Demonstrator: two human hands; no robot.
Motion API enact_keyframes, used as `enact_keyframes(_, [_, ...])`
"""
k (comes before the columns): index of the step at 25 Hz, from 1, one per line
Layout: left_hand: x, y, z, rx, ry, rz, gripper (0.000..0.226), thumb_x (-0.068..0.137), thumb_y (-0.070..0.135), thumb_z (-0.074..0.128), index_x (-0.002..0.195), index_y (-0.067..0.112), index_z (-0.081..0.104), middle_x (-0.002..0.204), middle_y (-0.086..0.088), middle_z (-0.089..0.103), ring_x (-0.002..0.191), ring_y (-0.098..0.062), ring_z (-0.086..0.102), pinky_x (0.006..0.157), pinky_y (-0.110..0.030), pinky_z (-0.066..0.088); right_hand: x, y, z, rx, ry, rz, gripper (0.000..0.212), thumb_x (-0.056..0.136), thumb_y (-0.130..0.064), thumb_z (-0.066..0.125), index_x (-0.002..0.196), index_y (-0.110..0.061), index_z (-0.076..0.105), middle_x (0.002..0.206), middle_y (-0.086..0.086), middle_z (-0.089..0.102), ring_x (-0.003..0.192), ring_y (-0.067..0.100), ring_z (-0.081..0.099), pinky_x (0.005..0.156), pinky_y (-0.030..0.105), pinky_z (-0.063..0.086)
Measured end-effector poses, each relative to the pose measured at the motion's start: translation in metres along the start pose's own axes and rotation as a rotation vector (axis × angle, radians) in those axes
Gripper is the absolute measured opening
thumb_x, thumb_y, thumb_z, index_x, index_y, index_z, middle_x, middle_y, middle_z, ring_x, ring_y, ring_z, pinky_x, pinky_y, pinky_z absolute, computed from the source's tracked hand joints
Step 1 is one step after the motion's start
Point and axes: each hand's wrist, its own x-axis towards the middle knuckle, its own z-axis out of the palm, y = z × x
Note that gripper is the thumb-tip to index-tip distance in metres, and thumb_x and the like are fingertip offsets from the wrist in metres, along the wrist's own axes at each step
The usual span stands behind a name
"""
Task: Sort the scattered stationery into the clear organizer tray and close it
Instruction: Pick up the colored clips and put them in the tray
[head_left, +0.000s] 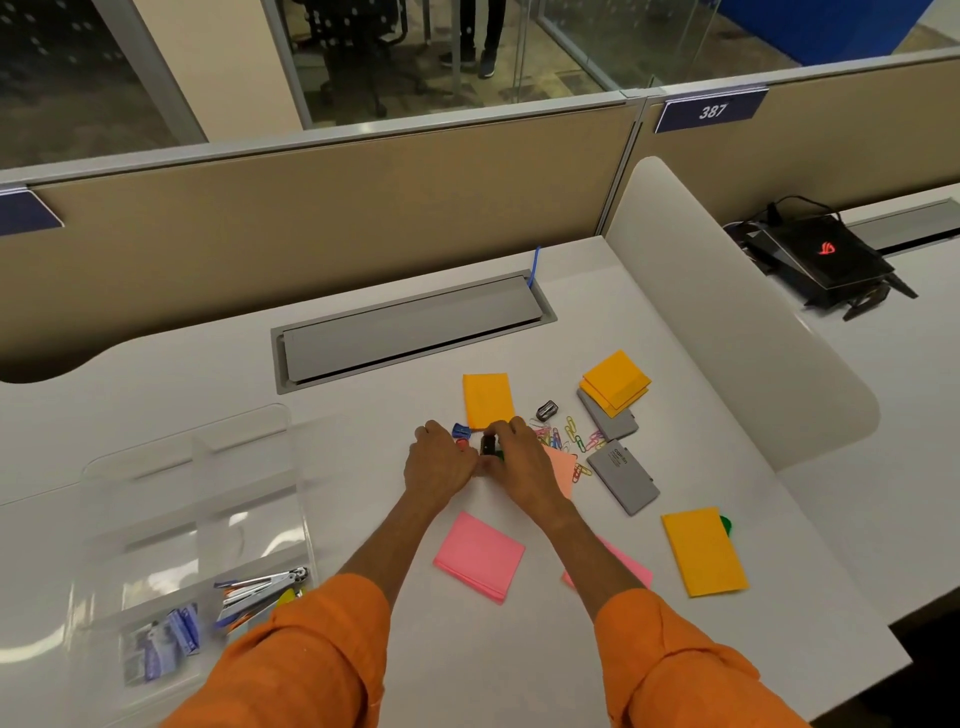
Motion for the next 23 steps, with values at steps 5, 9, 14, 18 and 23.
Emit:
enact_keyframes(5, [-0.001, -0.001, 0.008, 0.214, 0.006, 0.102, 0.05, 0.094, 0.039, 0.052, 0.124, 0.001, 0.043, 0.12, -0.015, 0.05, 0.104, -0.031, 0.058, 0.08, -0.038, 0.05, -0.008, 0.007, -0.017, 0.471, 0.076, 0.245, 0.03, 0.084, -0.03, 0.071, 0.104, -0.011, 0.059, 0.103, 0.004, 0.053, 0.09, 0.012, 0.049, 0.073, 0.008, 0.037])
enact_keyframes(9, [-0.002, -0.002, 0.008, 0.084, 0.047, 0.116, 0.03, 0.095, 0.026, 0.046, 0.11, 0.0, 0.047, 0.102, -0.015, 0.052, 0.089, -0.032, 0.057, 0.066, -0.035, 0.043, -0.01, 0.006, -0.033, 0.986, 0.058, 0.462, 0.035, 0.086, -0.038, 0.067, 0.101, -0.006, 0.064, 0.093, 0.009, 0.065, 0.071, 0.014, 0.063, 0.071, 0.027, 0.054])
enact_keyframes(14, [-0.002, -0.008, -0.013, -0.824, -0.103, -0.152, 0.02, 0.089, 0.02, 0.044, 0.084, 0.003, 0.052, 0.071, -0.012, 0.059, 0.056, -0.021, 0.051, 0.05, -0.028, 0.038, -0.004, 0.008, -0.049, 1.66, 0.021, 0.608, 0.006, 0.089, -0.006, 0.061, 0.092, 0.0, 0.063, 0.085, 0.016, 0.063, 0.077, 0.026, 0.062, 0.069, 0.033, 0.059])
enact_keyframes(18, [-0.009, 0.0, -0.032, -1.433, -0.2, -0.266, 0.016, 0.087, 0.015, 0.042, 0.078, 0.008, 0.053, 0.068, -0.019, 0.064, 0.055, -0.026, 0.053, 0.056, -0.03, 0.04, 0.0, 0.004, -0.049, 1.437, 0.021, 0.715, 0.02, 0.078, -0.019, 0.076, 0.08, -0.009, 0.059, 0.069, 0.008, 0.054, 0.058, 0.018, 0.053, 0.051, 0.029, 0.048])
enact_keyframes(23, [-0.003, 0.002, -0.038, -1.611, -0.337, -0.176, 0.037, 0.092, 0.032, 0.039, 0.074, 0.006, 0.057, 0.074, -0.016, 0.061, 0.057, -0.023, 0.052, 0.053, -0.026, 0.039, 0.0, -0.001, -0.046, 1.078, 0.018, 0.655, 0.034, 0.074, -0.038, 0.08, 0.078, -0.011, 0.061, 0.058, 0.003, 0.045, 0.048, 0.014, 0.039, 0.041, 0.022, 0.029])
